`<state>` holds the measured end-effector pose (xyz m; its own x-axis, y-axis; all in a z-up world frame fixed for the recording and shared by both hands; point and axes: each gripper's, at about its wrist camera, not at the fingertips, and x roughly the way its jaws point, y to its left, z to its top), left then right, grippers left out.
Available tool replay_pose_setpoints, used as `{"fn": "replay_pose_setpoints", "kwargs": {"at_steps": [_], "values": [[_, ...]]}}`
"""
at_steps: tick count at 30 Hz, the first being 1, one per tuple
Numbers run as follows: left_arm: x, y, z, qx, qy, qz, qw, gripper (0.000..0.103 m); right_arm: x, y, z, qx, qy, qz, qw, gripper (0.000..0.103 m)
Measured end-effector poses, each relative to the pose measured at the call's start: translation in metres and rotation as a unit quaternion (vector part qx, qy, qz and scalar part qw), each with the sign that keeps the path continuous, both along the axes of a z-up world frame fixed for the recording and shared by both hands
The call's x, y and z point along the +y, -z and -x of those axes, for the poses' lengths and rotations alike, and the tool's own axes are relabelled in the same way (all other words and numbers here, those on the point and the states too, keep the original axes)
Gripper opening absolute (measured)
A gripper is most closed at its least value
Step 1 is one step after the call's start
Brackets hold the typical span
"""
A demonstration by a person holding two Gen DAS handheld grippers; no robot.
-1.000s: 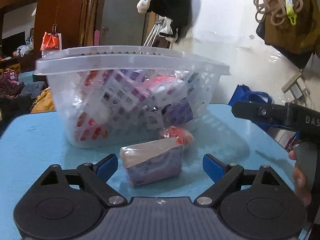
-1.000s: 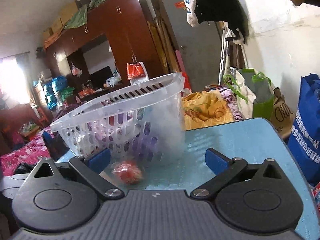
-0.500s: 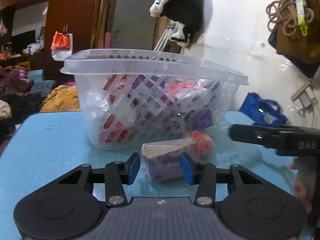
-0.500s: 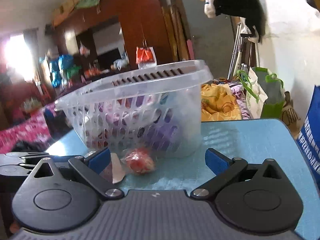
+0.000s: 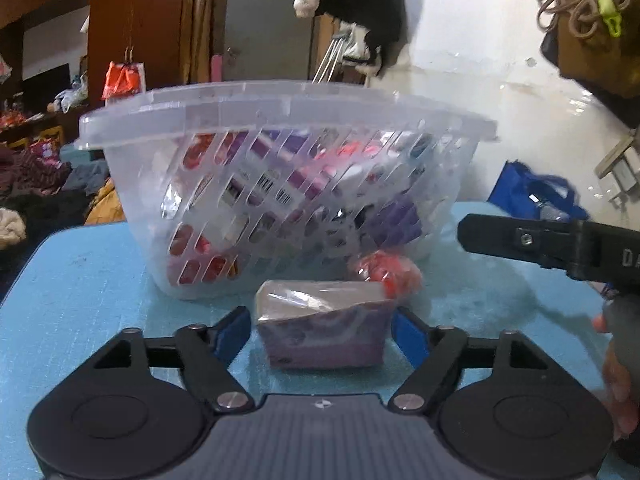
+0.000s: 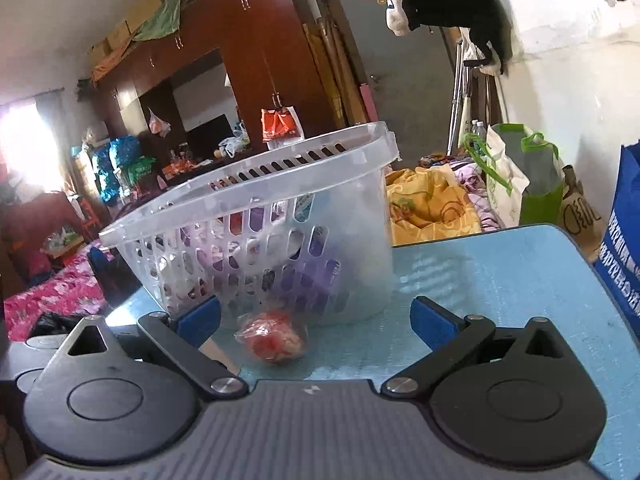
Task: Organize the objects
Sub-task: 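Grasp the purple box with clear wrap with the left tool while the right grasps the red ball in plastic, then lift both items over the white basket and open both tools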
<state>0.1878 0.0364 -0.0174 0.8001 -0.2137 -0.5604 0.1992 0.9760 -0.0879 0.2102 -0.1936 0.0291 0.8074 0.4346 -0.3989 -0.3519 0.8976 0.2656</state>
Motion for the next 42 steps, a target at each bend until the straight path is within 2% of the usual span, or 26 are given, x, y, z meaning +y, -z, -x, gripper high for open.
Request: {"fn": "replay_pose_setpoints", "kwargs": {"at_steps": [4,8,10,14,16,19,25,31,42], "values": [[0.014,-0.004,0.007,-0.015,-0.012,0.007,0.9998,0.071,0.008,0.003,-0.006,0.021,-0.011,0.016,1.0,0.103],[0.04,-0.008,0.014,-0.026,-0.023,0.025,0.9991,0.071,0.035,0.004,-0.012,0.042,-0.034,0.068,0.996,0.101],[0.053,-0.008,0.015,-0.029,-0.029,0.039,0.9984,0.071,0.051,0.005,-0.017,0.053,-0.038,0.093,0.994,0.086],[0.067,-0.008,0.013,-0.033,-0.033,0.062,0.9969,0.071,0.076,0.009,-0.029,0.067,-0.043,0.147,0.986,0.075],[0.067,-0.007,0.012,-0.033,-0.031,0.067,0.9967,0.071,0.08,0.01,-0.031,0.07,-0.043,0.15,0.985,0.061],[0.064,-0.006,0.013,-0.038,-0.028,0.062,0.997,0.071,0.076,0.012,-0.027,0.065,-0.046,0.142,0.987,0.051],[0.059,-0.006,0.023,-0.066,-0.021,0.051,0.9963,0.071,0.069,0.009,-0.008,0.038,-0.044,0.137,0.989,0.049],[0.062,-0.008,0.027,-0.072,-0.013,0.062,0.9954,0.071,0.056,0.0,0.015,0.001,-0.046,0.124,0.991,0.05],[0.057,-0.013,0.045,-0.129,-0.01,0.05,0.9903,0.071,0.029,-0.003,0.043,-0.033,-0.05,0.066,0.996,0.05]]}}
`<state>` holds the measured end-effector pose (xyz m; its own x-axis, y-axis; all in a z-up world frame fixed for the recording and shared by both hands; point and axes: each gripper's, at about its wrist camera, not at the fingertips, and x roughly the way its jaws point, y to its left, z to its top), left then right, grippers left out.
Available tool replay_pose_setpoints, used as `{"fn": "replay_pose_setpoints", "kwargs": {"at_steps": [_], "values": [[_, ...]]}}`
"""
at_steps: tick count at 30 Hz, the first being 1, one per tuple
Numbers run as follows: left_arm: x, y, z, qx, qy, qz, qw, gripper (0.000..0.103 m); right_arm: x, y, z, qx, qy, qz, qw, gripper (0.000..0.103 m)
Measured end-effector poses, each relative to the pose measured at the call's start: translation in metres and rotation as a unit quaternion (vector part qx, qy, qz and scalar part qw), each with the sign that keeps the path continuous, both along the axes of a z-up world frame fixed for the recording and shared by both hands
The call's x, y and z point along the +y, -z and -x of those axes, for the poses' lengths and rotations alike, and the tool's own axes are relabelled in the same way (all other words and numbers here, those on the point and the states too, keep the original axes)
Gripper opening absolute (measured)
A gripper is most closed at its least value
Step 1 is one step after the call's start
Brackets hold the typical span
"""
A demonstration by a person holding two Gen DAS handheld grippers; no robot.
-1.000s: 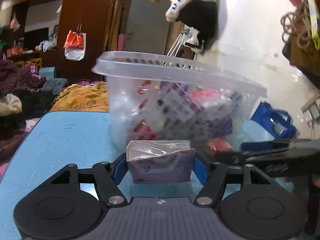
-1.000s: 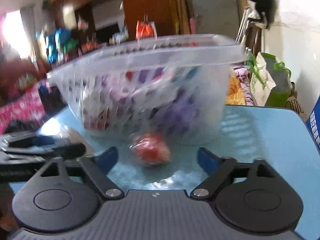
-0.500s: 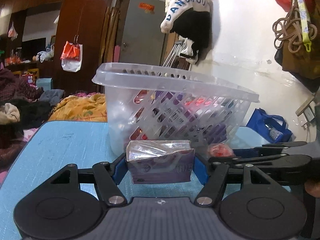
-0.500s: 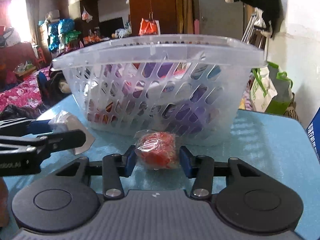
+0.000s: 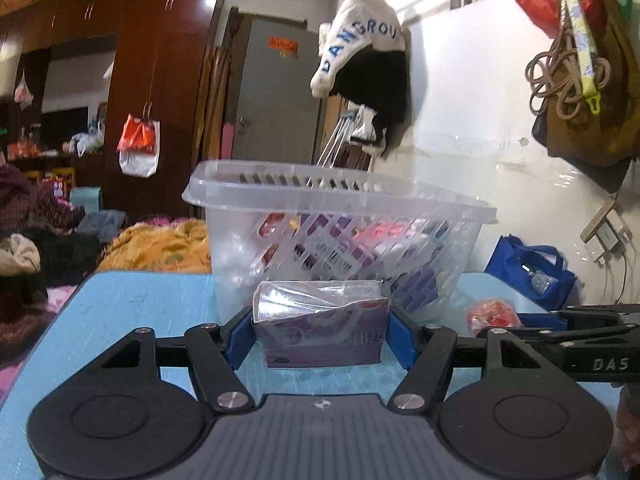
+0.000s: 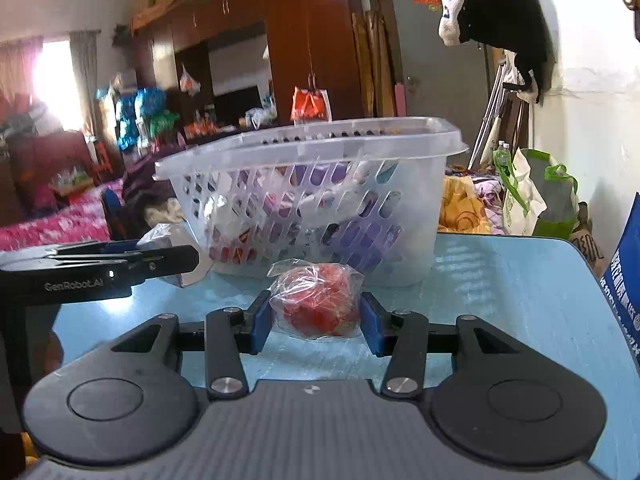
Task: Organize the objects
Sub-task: 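Lift both items over the white basket and open both tools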
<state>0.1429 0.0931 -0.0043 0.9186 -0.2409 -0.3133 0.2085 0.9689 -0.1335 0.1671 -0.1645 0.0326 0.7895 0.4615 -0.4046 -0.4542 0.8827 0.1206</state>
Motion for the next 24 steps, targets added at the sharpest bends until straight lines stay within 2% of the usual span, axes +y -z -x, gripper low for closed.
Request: {"fn": "replay_pose_setpoints", "kwargs": {"at_steps": [4,9,11,17,20,24], "values": [[0.001,-0.003,0.008,-0.027,0.003,0.004,0.9996,0.071,-0.003,-0.004,0.004,-0.013,0.004,-0.003,1.0,0.05],[-0.005,-0.006,0.02,-0.061,0.009,-0.011,0.9981,0.071,0.0,-0.009,0.007,-0.025,0.003,-0.004,1.0,0.05],[-0.005,-0.005,0.021,-0.064,0.008,-0.016,0.9978,0.071,0.0,-0.008,0.008,-0.025,0.0,-0.005,1.0,0.05],[0.003,-0.011,0.025,-0.073,0.014,0.004,0.9972,0.071,-0.001,-0.011,0.01,-0.036,-0.001,-0.015,0.999,0.05],[0.0,-0.023,0.028,-0.077,0.027,0.005,0.9967,0.071,-0.004,-0.022,0.018,-0.063,0.006,-0.02,0.998,0.05],[-0.006,-0.065,0.02,-0.096,0.028,0.003,0.995,0.071,0.001,-0.056,0.015,-0.106,0.002,-0.023,0.994,0.05]]}}
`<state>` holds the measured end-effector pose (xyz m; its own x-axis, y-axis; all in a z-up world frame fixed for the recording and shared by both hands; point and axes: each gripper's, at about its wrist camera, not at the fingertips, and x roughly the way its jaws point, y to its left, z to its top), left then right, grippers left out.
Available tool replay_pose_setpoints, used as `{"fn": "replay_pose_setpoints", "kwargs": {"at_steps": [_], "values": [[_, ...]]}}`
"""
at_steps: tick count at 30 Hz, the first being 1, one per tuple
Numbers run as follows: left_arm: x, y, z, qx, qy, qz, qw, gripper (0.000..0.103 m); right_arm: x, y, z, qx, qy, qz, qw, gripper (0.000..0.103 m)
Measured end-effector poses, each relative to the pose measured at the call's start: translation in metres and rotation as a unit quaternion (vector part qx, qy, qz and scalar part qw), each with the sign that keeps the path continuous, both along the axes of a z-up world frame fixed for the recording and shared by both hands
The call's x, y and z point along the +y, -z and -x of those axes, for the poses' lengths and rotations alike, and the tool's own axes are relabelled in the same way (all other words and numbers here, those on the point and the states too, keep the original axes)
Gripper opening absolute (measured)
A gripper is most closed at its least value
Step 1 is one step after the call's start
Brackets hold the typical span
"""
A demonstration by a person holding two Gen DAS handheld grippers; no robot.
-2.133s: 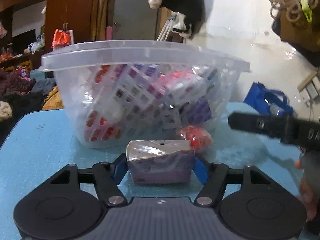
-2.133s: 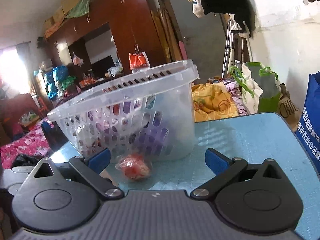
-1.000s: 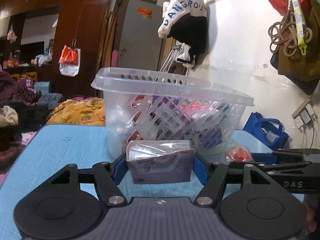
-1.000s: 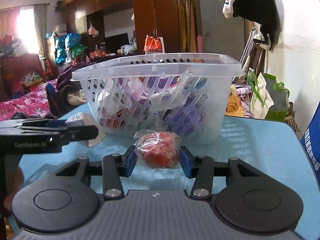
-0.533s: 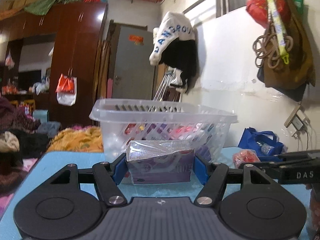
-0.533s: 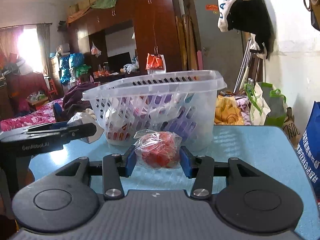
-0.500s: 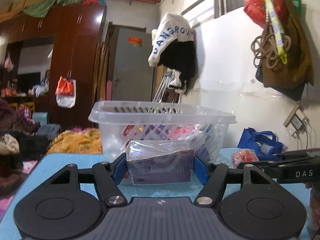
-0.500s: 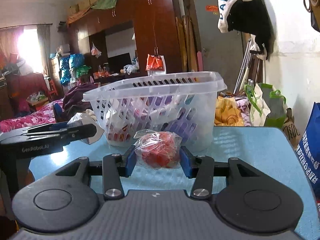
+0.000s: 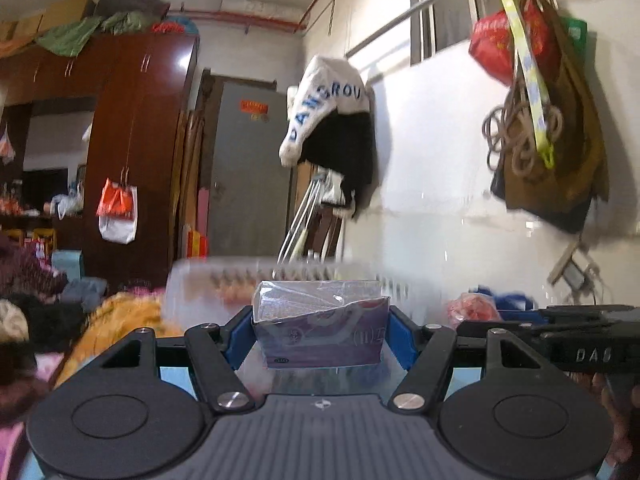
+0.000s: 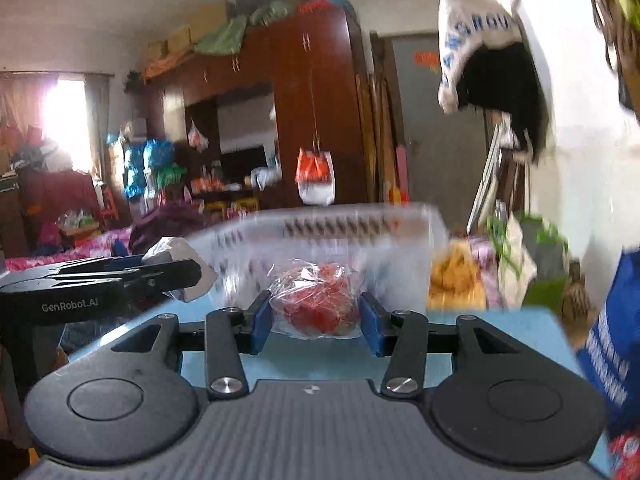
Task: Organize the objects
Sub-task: 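Lift both items over the white basket and open both tools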
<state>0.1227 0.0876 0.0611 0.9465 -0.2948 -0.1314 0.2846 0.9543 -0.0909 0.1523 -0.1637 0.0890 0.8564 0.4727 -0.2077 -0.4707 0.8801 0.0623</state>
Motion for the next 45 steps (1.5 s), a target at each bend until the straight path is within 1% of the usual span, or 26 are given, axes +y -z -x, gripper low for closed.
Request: {"fn": "replay_pose_setpoints", "kwargs": {"at_steps": [2,4,5,6,9,12,15,17,18,19,20,21,22,24,25,27,30,32,34,35,36,37,39,41,43,45], "values": [[-0.004,-0.025,-0.018,0.006,-0.005,-0.001,1.0,0.071,0.007,-0.023,-0.014,-0.021,0.0,0.006,1.0,0.05],[-0.01,-0.046,-0.045,0.026,-0.019,-0.009,0.9994,0.071,0.019,-0.044,-0.038,-0.037,0.016,0.021,0.999,0.05],[-0.012,-0.053,-0.058,0.035,-0.025,-0.013,0.999,0.071,0.023,-0.051,-0.051,-0.036,0.024,0.027,0.999,0.05],[-0.014,-0.058,-0.072,0.049,-0.033,-0.02,0.9981,0.071,0.028,-0.054,-0.066,-0.026,0.023,0.035,0.999,0.05],[-0.009,-0.06,-0.1,0.081,-0.048,-0.011,0.9955,0.071,0.039,-0.049,-0.098,-0.002,0.022,0.058,0.998,0.05],[-0.005,-0.052,-0.114,0.096,-0.069,-0.022,0.9927,0.071,0.047,-0.037,-0.113,0.007,0.028,0.08,0.996,0.05],[-0.004,-0.045,-0.126,0.109,-0.081,-0.029,0.9903,0.071,0.046,-0.028,-0.116,0.019,0.014,0.057,0.998,0.05],[-0.001,-0.042,-0.132,0.117,-0.078,-0.018,0.9898,0.071,0.045,-0.024,-0.118,0.023,0.005,0.057,0.998,0.052],[0.001,-0.041,-0.135,0.121,-0.074,-0.015,0.9897,0.071,0.046,-0.022,-0.118,0.02,0.001,0.059,0.998,0.056],[0.002,-0.039,-0.138,0.123,-0.077,-0.016,0.9892,0.074,0.046,-0.019,-0.117,0.015,-0.003,0.063,0.998,0.068],[0.003,-0.036,-0.141,0.128,-0.084,-0.019,0.9881,0.083,0.046,-0.017,-0.116,0.007,0.004,0.066,0.998,0.076],[0.006,-0.032,-0.144,0.138,-0.089,-0.018,0.9863,0.087,0.045,-0.017,-0.115,-0.002,0.014,0.065,0.998,0.087],[0.008,-0.029,-0.146,0.143,-0.087,-0.015,0.9857,0.087,0.042,-0.015,-0.112,-0.006,0.019,0.061,0.998,0.091],[0.013,-0.024,-0.144,0.145,-0.082,-0.016,0.9858,0.087,0.036,-0.015,-0.104,-0.003,0.008,0.05,0.999,0.091],[0.013,-0.022,-0.142,0.147,-0.082,-0.016,0.9857,0.087,0.032,-0.016,-0.101,-0.005,0.005,0.045,0.999,0.093],[0.015,-0.021,-0.133,0.143,-0.067,-0.011,0.9875,0.087,0.025,-0.017,-0.091,-0.014,0.016,0.041,0.999,0.103],[0.01,-0.02,-0.112,0.121,-0.048,-0.013,0.9914,0.091,0.017,-0.021,-0.08,-0.02,0.012,0.038,0.999,0.103],[0.006,-0.022,-0.099,0.111,-0.034,-0.01,0.9932,0.097,0.012,-0.024,-0.077,-0.003,0.016,0.041,0.999,0.103],[0.004,-0.023,-0.088,0.106,-0.028,-0.007,0.994,0.098,0.01,-0.025,-0.076,0.016,0.028,0.053,0.998,0.103],[0.002,-0.023,-0.082,0.102,-0.023,-0.006,0.9945,0.102,0.008,-0.025,-0.073,0.016,0.037,0.055,0.998,0.103],[-0.001,-0.023,-0.08,0.099,-0.019,-0.011,0.9948,0.103,0.005,-0.025,-0.068,0.007,0.043,0.052,0.998,0.103],[-0.004,-0.023,-0.077,0.095,-0.022,-0.019,0.9951,0.103,0.002,-0.026,-0.065,0.002,0.045,0.05,0.998,0.103],[-0.013,-0.023,-0.073,0.079,-0.051,-0.043,0.9947,0.103,-0.003,-0.027,-0.062,0.004,0.043,0.045,0.998,0.103],[-0.02,-0.021,-0.071,0.077,-0.074,-0.068,0.9919,0.103,-0.006,-0.03,-0.062,0.023,0.051,0.04,0.998,0.103],[-0.021,-0.021,-0.069,0.08,-0.074,-0.071,0.9915,0.103,-0.01,-0.028,-0.059,0.034,0.06,0.035,0.997,0.103],[-0.019,-0.021,-0.066,0.086,-0.069,-0.063,0.9919,0.103,-0.014,-0.026,-0.054,0.027,0.064,0.032,0.997,0.103]]}}
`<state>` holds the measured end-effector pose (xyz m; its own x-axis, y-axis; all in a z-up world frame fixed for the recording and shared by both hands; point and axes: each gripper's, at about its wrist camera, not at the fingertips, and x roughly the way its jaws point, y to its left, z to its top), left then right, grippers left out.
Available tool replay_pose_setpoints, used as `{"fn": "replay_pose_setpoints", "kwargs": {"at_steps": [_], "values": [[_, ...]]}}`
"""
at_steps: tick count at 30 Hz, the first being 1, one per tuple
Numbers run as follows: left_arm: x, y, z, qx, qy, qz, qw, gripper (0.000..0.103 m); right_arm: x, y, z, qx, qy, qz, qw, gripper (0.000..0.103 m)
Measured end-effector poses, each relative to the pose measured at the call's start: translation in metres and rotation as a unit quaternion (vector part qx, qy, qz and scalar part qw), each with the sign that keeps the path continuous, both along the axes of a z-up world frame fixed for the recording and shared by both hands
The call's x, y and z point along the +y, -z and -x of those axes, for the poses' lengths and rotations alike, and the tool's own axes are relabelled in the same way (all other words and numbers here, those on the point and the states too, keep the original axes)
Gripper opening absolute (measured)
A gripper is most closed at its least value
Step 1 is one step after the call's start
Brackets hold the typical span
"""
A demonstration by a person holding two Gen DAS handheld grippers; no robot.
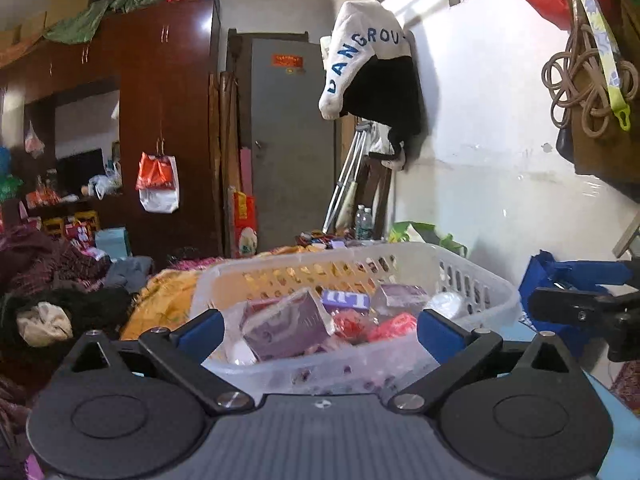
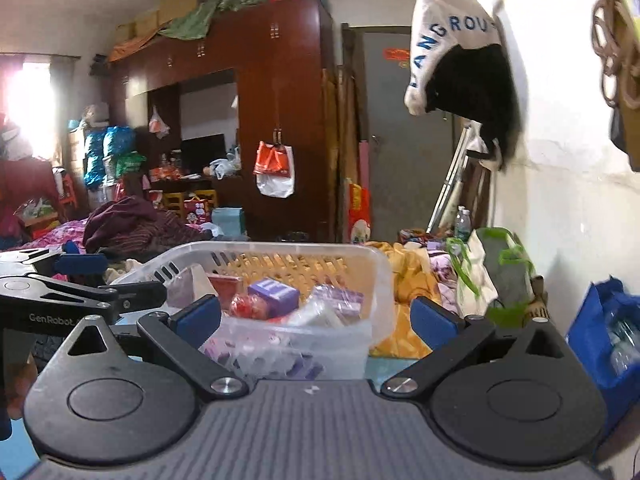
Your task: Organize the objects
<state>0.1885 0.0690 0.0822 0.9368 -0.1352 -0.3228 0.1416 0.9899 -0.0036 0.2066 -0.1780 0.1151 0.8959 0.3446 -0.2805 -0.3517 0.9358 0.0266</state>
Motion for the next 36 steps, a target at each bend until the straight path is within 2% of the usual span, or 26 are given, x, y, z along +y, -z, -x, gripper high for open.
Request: {"fn": "replay_pose_setpoints", "kwargs": {"at_steps": [4,16,22,26,36], "values": [[0.002,-0.001,0.009,-0.002,-0.007,-0.006,1.0,0.103,-0.004,0.0,0.006,-0.005,-0.014,0.004,1.0,0.103],[0.004,0.002,0.014,0.011,-0.017,-0.009,0.9997,0.103,0.007,0.01,0.002,0.001,-0.001,0.035,0.999,0.103],[0.001,0.004,0.015,0.019,-0.023,-0.026,0.9992,0.103,0.006,0.014,0.001,0.002,-0.006,0.028,1.0,0.103],[0.0,0.006,0.015,0.022,-0.018,-0.025,0.9993,0.103,0.004,0.018,0.003,-0.005,0.012,0.027,1.0,0.103],[-0.004,0.006,0.017,0.024,-0.016,-0.024,0.9993,0.103,0.004,0.017,0.005,-0.001,0.009,0.025,1.0,0.103]]}}
